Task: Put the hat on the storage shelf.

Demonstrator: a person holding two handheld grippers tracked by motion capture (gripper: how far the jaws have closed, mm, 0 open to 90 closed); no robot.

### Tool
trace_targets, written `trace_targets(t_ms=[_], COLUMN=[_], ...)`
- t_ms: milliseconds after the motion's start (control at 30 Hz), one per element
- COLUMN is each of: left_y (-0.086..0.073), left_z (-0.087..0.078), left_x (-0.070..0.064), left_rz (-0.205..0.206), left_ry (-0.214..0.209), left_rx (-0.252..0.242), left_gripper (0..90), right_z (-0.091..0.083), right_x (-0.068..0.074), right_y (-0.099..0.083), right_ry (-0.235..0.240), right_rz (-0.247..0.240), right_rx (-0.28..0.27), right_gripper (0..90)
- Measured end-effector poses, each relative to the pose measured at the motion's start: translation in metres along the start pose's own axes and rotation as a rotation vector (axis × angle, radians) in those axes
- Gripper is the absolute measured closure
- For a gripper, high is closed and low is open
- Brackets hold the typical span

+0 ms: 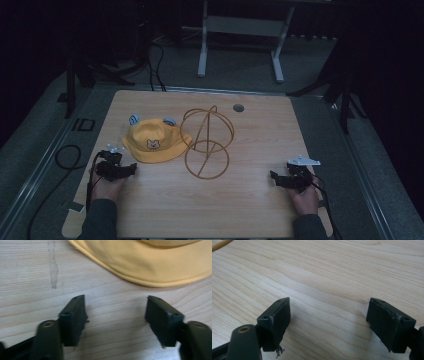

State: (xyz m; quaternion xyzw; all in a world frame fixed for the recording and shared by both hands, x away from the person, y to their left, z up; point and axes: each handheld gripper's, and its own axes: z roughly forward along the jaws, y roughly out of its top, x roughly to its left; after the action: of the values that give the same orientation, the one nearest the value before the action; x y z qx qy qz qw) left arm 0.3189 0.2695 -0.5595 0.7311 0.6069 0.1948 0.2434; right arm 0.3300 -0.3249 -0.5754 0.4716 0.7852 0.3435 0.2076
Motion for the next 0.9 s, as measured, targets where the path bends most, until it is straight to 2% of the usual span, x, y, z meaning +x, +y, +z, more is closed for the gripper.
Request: trace_targets(t_ms=[100,133,300,600,900], left_y=[0.002,0.002,0.0,0.002,0.005], left_z=[-0.003,-0.003,-0.014,-0.025,-0.031], left_x=[0.004,0.005,0.008,0.015,0.018], left_rz=[0.007,0.007,0.046,0.1,0.141], left_ry=[-0.018,-0.038,-0.054,-0.086,-0.103], left_rx=[0.021,0.018,-0.001,0.042,0.048], left_gripper=[44.2,45.7,47.6,51.7,55.0], right_z=[0.0,0.0,0.0,0.0,0.0], right_x=[0.0,0.0,0.0,0.0,0.0], right_y=[0.0,0.0,0.0,0.0,0.0], right_ry=[0.0,0.0,0.0,0.0,0.0], right_rz=[0.0,0.0,0.001,0.0,0.0], right_rx=[0.0,0.0,0.001,0.0,0.0], right_gripper=[19.5,19.5,19.4,19.5,19.4])
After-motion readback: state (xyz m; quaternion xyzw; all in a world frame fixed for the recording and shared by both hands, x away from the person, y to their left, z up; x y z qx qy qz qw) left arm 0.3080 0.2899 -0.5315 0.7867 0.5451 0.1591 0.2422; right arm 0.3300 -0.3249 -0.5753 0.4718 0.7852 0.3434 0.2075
